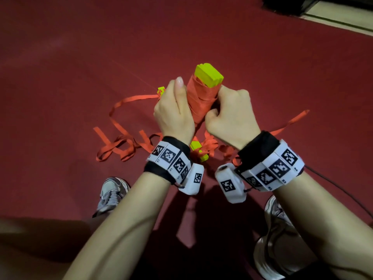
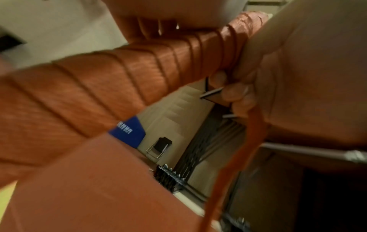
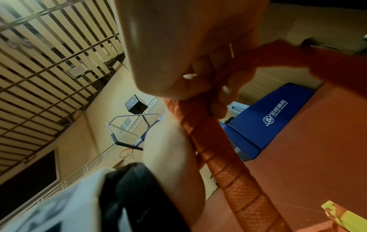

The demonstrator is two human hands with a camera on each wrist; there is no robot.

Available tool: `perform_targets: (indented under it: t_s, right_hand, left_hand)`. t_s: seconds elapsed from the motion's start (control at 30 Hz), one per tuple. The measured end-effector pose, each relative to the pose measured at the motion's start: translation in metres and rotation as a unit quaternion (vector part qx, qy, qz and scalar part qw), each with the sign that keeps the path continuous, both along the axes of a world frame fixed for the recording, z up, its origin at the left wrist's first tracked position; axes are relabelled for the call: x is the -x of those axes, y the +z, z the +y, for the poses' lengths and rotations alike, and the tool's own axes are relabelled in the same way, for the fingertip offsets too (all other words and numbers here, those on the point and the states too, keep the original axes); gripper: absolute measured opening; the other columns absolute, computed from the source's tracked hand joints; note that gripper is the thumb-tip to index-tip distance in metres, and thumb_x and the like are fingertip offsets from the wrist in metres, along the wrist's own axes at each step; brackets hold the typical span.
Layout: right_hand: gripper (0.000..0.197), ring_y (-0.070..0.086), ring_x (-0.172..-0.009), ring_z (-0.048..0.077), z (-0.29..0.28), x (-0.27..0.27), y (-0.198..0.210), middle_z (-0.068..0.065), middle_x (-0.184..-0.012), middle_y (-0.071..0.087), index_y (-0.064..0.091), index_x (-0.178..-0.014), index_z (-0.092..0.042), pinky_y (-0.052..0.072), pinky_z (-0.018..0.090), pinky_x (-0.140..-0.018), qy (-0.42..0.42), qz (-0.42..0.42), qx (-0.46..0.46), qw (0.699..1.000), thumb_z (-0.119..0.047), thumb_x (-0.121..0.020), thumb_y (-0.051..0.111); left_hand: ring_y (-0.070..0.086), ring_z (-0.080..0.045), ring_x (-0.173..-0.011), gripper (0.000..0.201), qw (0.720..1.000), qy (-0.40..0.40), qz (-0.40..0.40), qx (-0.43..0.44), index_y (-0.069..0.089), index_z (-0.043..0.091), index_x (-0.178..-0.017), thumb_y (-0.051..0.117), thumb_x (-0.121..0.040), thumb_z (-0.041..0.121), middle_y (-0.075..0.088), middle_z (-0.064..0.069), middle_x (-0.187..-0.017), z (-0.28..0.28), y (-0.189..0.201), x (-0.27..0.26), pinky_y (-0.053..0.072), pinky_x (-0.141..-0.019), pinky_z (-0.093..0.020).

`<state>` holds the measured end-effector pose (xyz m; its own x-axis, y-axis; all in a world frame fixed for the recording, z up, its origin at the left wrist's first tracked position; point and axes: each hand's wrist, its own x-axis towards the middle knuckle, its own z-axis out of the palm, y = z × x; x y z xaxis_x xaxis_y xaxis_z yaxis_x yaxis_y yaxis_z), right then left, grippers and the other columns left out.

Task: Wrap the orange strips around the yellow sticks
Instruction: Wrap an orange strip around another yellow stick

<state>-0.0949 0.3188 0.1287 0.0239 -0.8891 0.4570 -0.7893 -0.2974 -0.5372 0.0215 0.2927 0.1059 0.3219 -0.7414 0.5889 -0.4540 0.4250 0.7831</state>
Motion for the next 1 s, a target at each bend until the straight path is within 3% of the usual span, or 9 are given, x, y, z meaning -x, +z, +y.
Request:
perform_targets:
  t_s: [0.13,0.23,0.37,0.5,0.67,0.77,0.87,0.97,1.0]
  right_hand:
    - [0.009,0.049,-0.062,0.041,-0.003,0.003,-0.003,0.005,-0.061,0.055,0.047,-0.075,-0.022,0.05,0.048,-0.064,-0.011,-0.028,-0.008,1.0,-0.023,-0.067,0.043]
    - [0.007,0.052,-0.063,0.037,-0.006,0.01,-0.002,-0.001,-0.06,0.053,0.051,-0.075,-0.023,0.05,0.048,-0.065,-0.002,-0.015,-0.01,1.0,-0.027,-0.073,0.047]
    - [0.011,0.054,-0.066,0.038,-0.005,0.011,0.004,0.0,-0.059,0.049,0.052,-0.071,-0.021,0.051,0.044,-0.064,-0.026,0.009,0.001,1.0,-0.031,-0.075,0.051]
    - [0.013,0.054,-0.068,0.04,-0.005,0.018,0.014,0.001,-0.058,0.043,0.055,-0.067,-0.018,0.049,0.043,-0.063,-0.095,0.0,0.038,0.995,-0.027,-0.074,0.05]
    - [0.024,0.061,-0.086,0.035,-0.006,0.03,0.025,0.003,-0.077,0.067,0.069,-0.083,-0.017,0.051,0.04,-0.072,-0.137,-0.019,0.041,0.99,-0.026,-0.074,0.049]
    - [0.023,0.059,-0.095,0.037,-0.007,0.041,0.025,0.009,-0.085,0.068,0.072,-0.089,-0.018,0.047,0.039,-0.075,-0.16,0.0,0.029,0.987,-0.022,-0.078,0.052]
    - [0.024,0.057,-0.101,0.038,-0.01,0.062,0.025,0.01,-0.081,0.057,0.073,-0.094,-0.018,0.045,0.038,-0.078,-0.204,0.007,-0.006,0.979,-0.02,-0.08,0.053]
    - [0.026,0.055,-0.102,0.036,-0.015,0.075,0.022,0.006,-0.075,0.057,0.074,-0.089,-0.016,0.043,0.035,-0.08,-0.19,0.006,-0.016,0.982,-0.014,-0.077,0.051]
    - [0.029,0.056,-0.099,0.036,-0.015,0.074,0.021,0.008,-0.075,0.063,0.073,-0.086,-0.015,0.043,0.035,-0.079,-0.171,0.01,-0.012,0.985,-0.013,-0.073,0.048]
  left_hand:
    - [0.057,-0.026,-0.087,0.05,0.993,-0.107,-0.051,0.0,0.06,0.001,-0.107,0.034,-0.1,0.044,0.063,-0.01,-0.095,0.009,-0.016,0.005,0.04,-0.073,-0.034]
    - [0.064,-0.021,-0.092,0.063,0.982,-0.18,-0.037,-0.039,0.052,0.003,-0.126,0.042,-0.093,0.056,0.069,-0.007,-0.103,0.01,-0.019,0.004,0.046,-0.078,-0.03]
    - [0.058,0.012,-0.075,0.055,0.985,-0.17,-0.025,-0.031,0.054,0.004,-0.116,0.047,-0.092,0.052,0.06,0.018,-0.082,0.0,-0.011,-0.004,0.037,-0.068,-0.007]
    - [0.054,0.011,-0.07,0.048,0.985,-0.167,0.003,-0.032,0.057,0.008,-0.108,0.046,-0.093,0.052,0.056,0.017,-0.074,0.0,0.002,0.005,0.038,-0.065,-0.012]
    - [0.055,0.01,-0.069,0.038,0.979,-0.193,0.006,-0.068,0.052,0.018,-0.098,0.047,-0.092,0.055,0.054,0.017,-0.07,0.002,0.01,0.014,0.037,-0.064,-0.01]
    - [0.055,0.009,-0.069,0.039,0.974,-0.212,0.013,-0.075,0.052,0.017,-0.099,0.047,-0.092,0.055,0.054,0.016,-0.071,0.004,0.009,0.019,0.036,-0.064,-0.009]
    - [0.054,0.004,-0.069,0.038,0.973,-0.212,0.046,-0.082,0.054,0.019,-0.098,0.047,-0.092,0.056,0.053,0.015,-0.072,0.002,0.013,0.022,0.043,-0.068,-0.016]
    - [0.061,-0.028,-0.075,0.036,0.96,-0.246,0.094,-0.095,0.058,0.026,-0.095,0.047,-0.092,0.06,0.058,0.005,-0.079,-0.005,0.015,0.022,0.054,-0.076,-0.051]
    - [0.06,-0.031,-0.077,0.04,0.957,-0.252,0.106,-0.098,0.061,0.023,-0.096,0.046,-0.093,0.06,0.059,0.001,-0.082,-0.005,0.014,0.022,0.053,-0.079,-0.055]
